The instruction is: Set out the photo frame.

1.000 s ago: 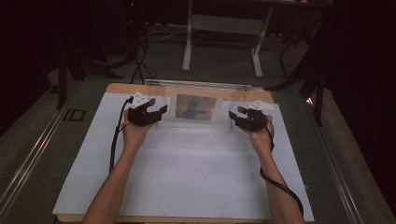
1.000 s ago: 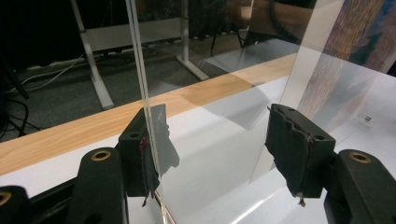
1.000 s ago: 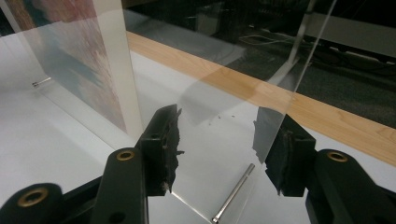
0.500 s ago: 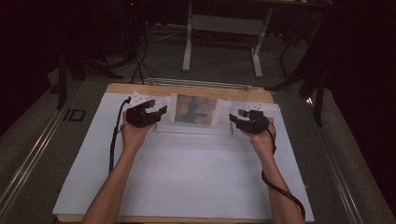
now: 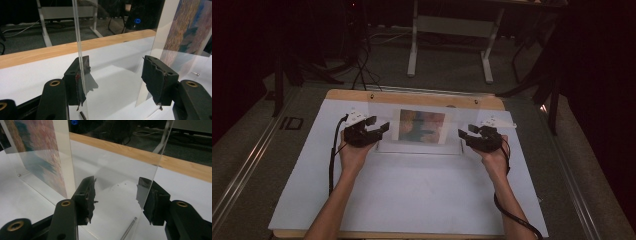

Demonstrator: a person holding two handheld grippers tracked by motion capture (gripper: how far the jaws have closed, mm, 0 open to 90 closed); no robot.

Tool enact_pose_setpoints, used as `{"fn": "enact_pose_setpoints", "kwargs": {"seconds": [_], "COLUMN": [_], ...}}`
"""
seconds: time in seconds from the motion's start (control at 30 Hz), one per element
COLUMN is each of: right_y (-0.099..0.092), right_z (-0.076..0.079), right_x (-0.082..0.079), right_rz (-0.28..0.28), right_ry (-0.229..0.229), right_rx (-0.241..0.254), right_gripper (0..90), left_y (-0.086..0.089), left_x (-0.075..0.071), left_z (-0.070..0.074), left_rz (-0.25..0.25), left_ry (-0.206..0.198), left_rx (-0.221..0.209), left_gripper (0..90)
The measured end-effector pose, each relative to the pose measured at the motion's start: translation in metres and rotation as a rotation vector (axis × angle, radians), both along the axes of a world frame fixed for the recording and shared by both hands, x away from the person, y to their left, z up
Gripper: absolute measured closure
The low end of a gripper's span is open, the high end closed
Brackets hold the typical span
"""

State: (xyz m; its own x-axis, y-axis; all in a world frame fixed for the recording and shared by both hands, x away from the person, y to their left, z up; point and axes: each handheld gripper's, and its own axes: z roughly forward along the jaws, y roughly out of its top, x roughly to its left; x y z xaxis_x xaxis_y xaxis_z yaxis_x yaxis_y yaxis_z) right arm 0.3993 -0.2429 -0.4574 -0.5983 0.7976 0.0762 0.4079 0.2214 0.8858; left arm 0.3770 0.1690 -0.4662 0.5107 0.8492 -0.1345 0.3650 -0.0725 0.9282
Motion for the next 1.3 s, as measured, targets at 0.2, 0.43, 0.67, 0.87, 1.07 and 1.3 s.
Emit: {"fn": "enact_pose_setpoints", "kwargs": {"seconds": [0.2,0.43,0.67,0.87,1.07,1.3], "right_y": [-0.002,-0.004,-0.004,-0.003,-0.003,-0.005], "right_z": [-0.001,0.003,0.003,0.001,-0.004,0.0], "right_x": [-0.013,-0.025,-0.032,-0.034,-0.035,-0.041], "right_rz": [0.001,0.002,0.012,0.019,0.019,0.018], "right_ry": [0.005,-0.002,-0.004,-0.005,0.012,0.021], "right_rx": [0.009,0.004,0.0,-0.005,0.001,-0.01], "right_gripper": [47.5,47.4,47.3,47.4,47.3,47.4], "left_y": [-0.002,-0.003,-0.003,-0.001,-0.002,-0.004], "left_x": [-0.012,-0.022,-0.031,-0.036,-0.038,-0.04], "left_z": [0.004,0.005,0.005,0.004,0.003,0.005], "left_rz": [-0.001,-0.004,0.003,0.001,0.0,-0.015], "left_ry": [0.015,0.021,0.035,0.035,0.035,0.035], "left_rx": [0.011,0.002,-0.002,0.01,0.019,0.023], "left_gripper": [39.1,39.2,39.2,39.3,39.2,39.3]}}
